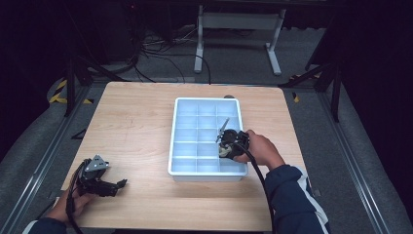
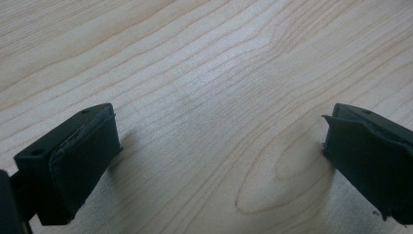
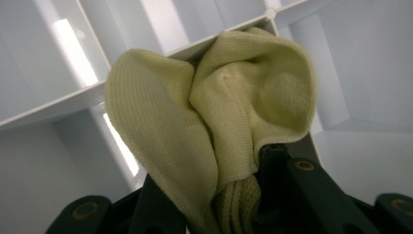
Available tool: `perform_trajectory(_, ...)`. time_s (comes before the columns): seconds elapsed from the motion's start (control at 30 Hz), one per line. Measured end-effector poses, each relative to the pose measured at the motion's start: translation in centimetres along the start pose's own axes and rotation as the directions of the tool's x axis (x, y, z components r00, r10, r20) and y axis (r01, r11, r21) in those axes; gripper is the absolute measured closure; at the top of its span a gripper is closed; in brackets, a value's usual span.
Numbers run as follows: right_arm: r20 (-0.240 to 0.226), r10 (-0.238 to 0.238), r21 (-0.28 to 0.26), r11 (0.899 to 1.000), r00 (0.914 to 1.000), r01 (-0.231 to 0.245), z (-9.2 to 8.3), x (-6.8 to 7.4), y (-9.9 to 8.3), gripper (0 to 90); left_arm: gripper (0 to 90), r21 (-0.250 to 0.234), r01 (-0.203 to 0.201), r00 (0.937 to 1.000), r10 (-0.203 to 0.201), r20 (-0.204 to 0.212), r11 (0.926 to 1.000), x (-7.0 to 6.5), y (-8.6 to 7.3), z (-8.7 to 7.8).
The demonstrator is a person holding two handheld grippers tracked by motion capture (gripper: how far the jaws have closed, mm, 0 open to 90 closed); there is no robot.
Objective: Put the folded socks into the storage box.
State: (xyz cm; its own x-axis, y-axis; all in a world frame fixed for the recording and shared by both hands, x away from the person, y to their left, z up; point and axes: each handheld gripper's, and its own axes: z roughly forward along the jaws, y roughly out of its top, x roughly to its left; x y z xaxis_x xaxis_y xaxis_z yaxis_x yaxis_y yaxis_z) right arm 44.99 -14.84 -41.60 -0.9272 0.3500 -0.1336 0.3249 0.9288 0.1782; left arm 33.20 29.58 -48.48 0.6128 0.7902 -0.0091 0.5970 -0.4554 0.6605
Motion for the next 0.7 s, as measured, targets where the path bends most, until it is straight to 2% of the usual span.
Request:
perform_trajectory(0.13, -0.003, -0.013, 0.032, 0.999, 0.9999, 0.014, 0.13, -0.03, 0.29, 70.5, 0.0, 0.0, 0.0, 1.0, 0.0, 0.0, 1.0, 0.0, 0.0, 0.0)
perform_trajectory(0.3, 0.0, -0.007, 0.041, 0.999, 1.0, 0.007, 0.21, 0.04, 0.38, 70.4, 0.0, -0.002, 0.0, 1.0, 0.0, -0.001, 1.0, -0.01, -0.01, 0.01)
perform_trajectory(0.7, -0.001, 0.017, -0.006, 1.0, 0.9999, -0.017, -0.07, -0.14, -0.33, 65.0, 0.0, -0.003, 0.001, 1.0, -0.001, -0.001, 1.0, -0.01, -0.01, 0.02)
